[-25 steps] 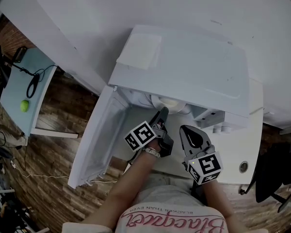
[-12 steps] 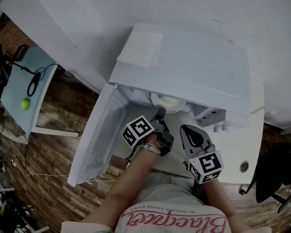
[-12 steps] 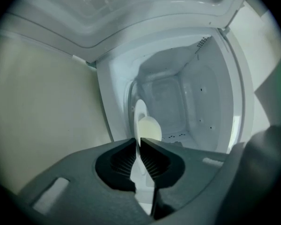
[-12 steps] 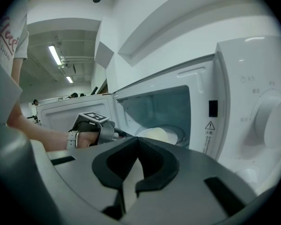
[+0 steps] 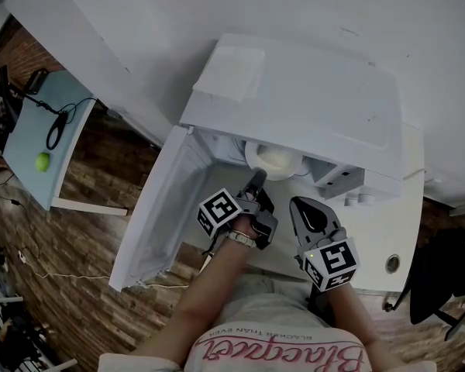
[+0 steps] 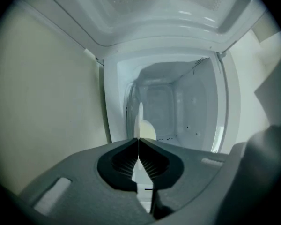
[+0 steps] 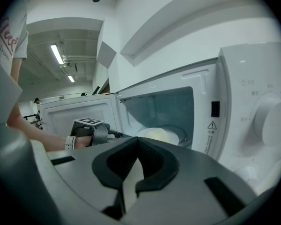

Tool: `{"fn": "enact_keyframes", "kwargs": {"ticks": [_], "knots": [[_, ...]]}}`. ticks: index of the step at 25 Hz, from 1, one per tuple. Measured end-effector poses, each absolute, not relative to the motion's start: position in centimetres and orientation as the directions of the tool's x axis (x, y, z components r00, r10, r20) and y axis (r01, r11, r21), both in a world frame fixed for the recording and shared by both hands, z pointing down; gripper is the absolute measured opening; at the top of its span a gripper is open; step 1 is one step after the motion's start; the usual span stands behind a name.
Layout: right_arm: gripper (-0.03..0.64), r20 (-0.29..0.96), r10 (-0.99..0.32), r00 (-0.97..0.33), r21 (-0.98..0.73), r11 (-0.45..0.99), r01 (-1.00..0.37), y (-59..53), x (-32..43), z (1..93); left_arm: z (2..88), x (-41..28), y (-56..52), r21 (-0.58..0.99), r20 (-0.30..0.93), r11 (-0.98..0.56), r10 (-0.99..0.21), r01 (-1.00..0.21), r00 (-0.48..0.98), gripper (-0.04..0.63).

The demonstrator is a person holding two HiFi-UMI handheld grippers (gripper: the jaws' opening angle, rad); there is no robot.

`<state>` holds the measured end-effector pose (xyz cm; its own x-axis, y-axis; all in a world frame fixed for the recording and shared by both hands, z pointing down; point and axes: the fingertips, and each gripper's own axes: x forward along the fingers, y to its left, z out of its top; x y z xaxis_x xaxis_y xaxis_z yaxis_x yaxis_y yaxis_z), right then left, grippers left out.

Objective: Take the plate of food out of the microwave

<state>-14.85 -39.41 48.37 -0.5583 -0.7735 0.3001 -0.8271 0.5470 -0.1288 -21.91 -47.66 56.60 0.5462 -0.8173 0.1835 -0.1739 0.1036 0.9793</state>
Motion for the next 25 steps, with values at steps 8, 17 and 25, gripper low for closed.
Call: {"fn": "enact_keyframes", "kwargs": {"ticks": [8,17,25], "knots": [[0.011,0.294,-0.771,-0.565,-0.126,0.554,-0.823,-38.5,-15.6,48.4,56.5,-22.3,-46.4,0.984,0.156,0.082,-0.825,-0.157,0.544,0.011],[0.011,0.281,-0.777,-0.564,-0.117,0.555,-0.824,-37.6,-16.1,47.8,55.7,-22.6,-45.1,0.989,0.124,0.060,-0.829,-0.134,0.546,0.011],[0.011,0.268,-0.785,-0.559,-0.112,0.551,-0.827,-36.5,-16.1,47.3,55.2,-23.2,-43.4,0.991,0.112,0.056,-0.835,-0.120,0.538,0.011]]}}
